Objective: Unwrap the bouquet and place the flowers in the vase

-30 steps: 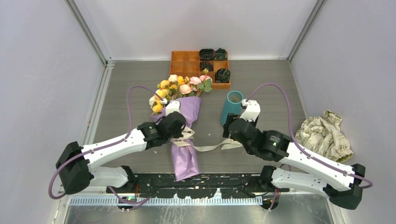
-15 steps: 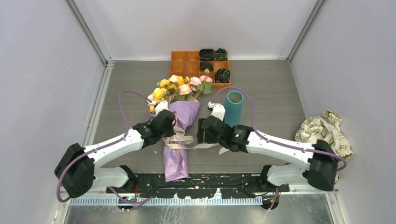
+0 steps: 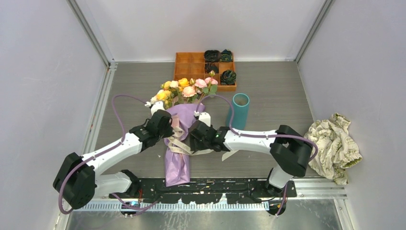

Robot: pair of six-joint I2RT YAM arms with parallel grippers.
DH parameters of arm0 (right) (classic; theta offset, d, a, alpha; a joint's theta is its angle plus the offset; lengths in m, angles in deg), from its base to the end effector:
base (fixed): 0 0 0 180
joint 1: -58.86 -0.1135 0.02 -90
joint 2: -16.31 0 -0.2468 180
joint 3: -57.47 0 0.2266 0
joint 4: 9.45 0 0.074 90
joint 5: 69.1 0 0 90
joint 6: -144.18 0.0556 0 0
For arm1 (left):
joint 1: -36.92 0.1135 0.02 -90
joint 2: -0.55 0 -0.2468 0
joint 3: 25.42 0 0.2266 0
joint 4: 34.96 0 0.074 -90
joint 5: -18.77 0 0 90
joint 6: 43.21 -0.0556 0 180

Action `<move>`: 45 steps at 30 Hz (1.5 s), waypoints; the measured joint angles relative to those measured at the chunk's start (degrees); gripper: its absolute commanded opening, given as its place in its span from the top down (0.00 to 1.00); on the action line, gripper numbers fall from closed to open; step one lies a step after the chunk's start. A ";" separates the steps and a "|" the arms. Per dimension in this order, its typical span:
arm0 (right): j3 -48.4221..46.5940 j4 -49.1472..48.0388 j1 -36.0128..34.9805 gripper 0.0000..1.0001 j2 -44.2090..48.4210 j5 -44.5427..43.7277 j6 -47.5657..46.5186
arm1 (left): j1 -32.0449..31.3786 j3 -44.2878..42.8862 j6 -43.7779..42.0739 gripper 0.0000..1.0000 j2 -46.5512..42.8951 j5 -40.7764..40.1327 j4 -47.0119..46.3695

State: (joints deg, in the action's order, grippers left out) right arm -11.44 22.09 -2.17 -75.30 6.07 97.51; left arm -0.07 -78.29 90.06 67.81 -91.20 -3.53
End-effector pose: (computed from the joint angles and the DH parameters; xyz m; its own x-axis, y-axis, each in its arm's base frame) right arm 0.1629 0.2649 0.1691 -0.8165 -0.1053 -0.5676 -0.2928 0.9229 0.2499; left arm 0.1968 -0.1245 0.1943 -0.6744 -0.2985 -0.6753 -0.1193 0.9467 -0.2994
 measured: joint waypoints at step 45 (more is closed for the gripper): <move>-4.94 -8.98 -8.00 0.38 -0.68 6.36 -2.64 | 3.06 1.68 -0.22 0.90 2.67 4.15 -4.35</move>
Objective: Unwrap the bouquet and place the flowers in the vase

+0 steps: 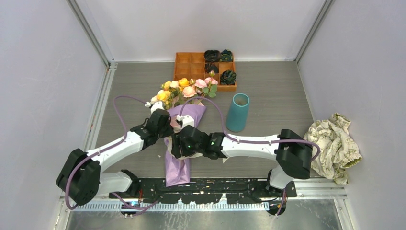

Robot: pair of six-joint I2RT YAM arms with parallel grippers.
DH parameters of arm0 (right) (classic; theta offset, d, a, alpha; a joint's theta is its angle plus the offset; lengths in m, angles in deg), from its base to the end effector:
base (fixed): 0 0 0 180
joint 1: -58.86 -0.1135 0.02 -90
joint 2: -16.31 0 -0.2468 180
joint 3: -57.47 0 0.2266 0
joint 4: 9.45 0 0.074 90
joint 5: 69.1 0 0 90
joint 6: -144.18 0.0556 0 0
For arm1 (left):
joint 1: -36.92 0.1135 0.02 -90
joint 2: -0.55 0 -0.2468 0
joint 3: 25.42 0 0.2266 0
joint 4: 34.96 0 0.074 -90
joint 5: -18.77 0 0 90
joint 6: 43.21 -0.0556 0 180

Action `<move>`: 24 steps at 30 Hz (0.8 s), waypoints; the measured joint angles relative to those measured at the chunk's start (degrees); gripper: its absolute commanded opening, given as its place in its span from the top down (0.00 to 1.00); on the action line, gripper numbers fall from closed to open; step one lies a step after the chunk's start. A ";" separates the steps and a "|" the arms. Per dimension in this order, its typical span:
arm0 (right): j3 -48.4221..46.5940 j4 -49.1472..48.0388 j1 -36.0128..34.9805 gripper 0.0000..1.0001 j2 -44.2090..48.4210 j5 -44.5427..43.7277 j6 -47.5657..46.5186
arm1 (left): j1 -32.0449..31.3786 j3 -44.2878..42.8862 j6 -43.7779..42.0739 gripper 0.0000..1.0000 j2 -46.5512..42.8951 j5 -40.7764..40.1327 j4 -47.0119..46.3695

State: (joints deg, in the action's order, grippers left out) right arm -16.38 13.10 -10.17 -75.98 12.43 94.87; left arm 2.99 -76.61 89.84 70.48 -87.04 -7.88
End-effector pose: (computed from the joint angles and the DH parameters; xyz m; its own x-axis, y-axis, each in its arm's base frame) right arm 0.1301 0.3166 0.2038 -0.7542 -0.1660 -0.6353 -0.5171 0.7464 0.4189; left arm 0.2065 -0.1207 0.1811 -0.6939 -0.3248 -0.6427 -0.1289 0.9341 -0.3330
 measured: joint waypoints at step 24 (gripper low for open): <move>-2.40 2.19 -1.27 0.73 -2.36 -4.76 -4.90 | 0.98 0.42 0.00 0.90 2.27 1.49 -2.19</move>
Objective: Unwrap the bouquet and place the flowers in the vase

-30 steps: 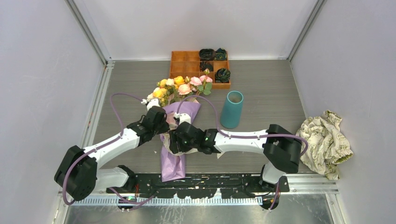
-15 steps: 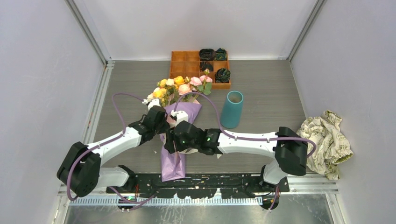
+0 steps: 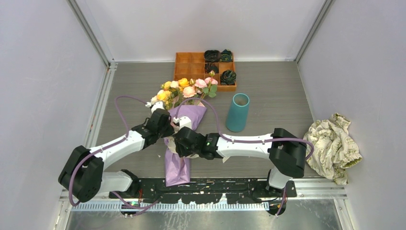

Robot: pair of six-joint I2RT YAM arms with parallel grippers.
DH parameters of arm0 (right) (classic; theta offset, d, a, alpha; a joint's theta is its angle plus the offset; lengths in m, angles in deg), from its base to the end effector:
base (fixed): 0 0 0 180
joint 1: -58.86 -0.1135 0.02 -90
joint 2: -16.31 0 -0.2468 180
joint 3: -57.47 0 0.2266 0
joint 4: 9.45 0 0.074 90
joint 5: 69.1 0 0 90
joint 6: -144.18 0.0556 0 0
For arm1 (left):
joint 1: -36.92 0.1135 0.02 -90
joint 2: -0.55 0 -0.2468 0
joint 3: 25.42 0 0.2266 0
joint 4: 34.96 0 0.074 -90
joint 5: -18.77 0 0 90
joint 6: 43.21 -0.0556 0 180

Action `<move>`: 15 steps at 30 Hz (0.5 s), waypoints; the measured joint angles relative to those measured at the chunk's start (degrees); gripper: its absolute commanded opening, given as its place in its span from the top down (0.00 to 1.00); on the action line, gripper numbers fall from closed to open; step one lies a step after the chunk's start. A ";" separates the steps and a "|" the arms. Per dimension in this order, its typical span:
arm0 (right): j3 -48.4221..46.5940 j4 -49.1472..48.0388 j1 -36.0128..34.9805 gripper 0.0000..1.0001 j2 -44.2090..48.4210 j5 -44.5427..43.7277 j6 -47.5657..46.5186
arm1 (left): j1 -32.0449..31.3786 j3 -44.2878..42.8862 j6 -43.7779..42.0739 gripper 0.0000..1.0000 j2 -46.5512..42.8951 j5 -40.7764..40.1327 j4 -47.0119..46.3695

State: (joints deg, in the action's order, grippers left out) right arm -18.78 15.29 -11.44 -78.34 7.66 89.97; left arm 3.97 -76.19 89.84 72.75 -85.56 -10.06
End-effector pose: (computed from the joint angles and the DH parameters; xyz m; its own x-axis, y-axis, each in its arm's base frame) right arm 0.1295 0.3238 0.2004 -0.6900 -0.2383 -0.6835 -0.5629 0.7703 0.2997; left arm 0.2121 -0.1210 0.1732 -0.7054 -0.3310 -0.6268 -0.1340 0.9306 -0.3405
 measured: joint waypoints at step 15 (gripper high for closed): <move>-0.33 5.79 0.00 0.99 4.17 -5.60 -0.79 | 0.09 0.39 -0.07 0.49 -1.18 0.85 -0.22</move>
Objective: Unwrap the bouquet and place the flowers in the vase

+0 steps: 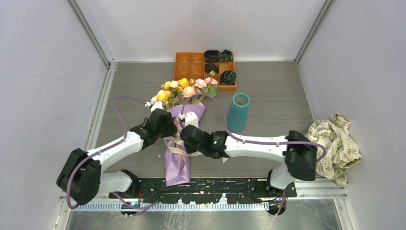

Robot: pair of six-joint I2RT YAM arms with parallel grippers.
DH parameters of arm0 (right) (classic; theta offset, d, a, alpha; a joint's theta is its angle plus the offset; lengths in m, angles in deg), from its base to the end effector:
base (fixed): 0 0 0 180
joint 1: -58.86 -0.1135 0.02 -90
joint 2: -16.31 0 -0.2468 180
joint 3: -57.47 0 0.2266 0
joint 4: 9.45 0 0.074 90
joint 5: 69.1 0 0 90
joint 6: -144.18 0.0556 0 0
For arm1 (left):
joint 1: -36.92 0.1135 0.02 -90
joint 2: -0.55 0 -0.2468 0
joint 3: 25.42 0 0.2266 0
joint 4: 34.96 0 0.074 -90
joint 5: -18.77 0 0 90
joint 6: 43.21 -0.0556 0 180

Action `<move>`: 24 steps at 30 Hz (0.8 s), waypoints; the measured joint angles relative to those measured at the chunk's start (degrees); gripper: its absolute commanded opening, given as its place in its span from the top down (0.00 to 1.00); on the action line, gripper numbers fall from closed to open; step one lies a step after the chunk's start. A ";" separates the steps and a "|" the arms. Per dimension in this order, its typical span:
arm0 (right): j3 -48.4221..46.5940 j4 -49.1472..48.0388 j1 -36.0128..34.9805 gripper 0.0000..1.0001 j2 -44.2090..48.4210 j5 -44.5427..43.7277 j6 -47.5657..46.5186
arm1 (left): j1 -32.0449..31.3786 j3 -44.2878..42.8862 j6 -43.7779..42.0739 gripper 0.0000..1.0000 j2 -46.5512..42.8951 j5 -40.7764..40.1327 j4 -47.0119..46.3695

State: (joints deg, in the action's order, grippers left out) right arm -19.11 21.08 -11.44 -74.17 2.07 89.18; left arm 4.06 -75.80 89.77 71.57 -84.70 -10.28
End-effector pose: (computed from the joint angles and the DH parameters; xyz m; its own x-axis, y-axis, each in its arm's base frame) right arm 0.1290 0.3069 0.2172 -0.6598 -0.2324 -0.7146 -0.5309 0.8171 0.2245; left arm 0.2102 -0.1203 0.1759 -0.7029 -0.3352 -0.6273 -0.1218 0.9257 -0.3582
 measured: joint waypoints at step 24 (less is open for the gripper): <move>-1.38 21.20 1.05 0.97 29.42 -26.51 -3.21 | 0.39 -1.70 -4.59 0.54 -18.14 3.41 9.81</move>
State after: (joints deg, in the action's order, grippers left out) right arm -20.49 42.28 -10.39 -44.75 -24.45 85.97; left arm 4.46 -77.51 85.18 53.43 -81.29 -0.47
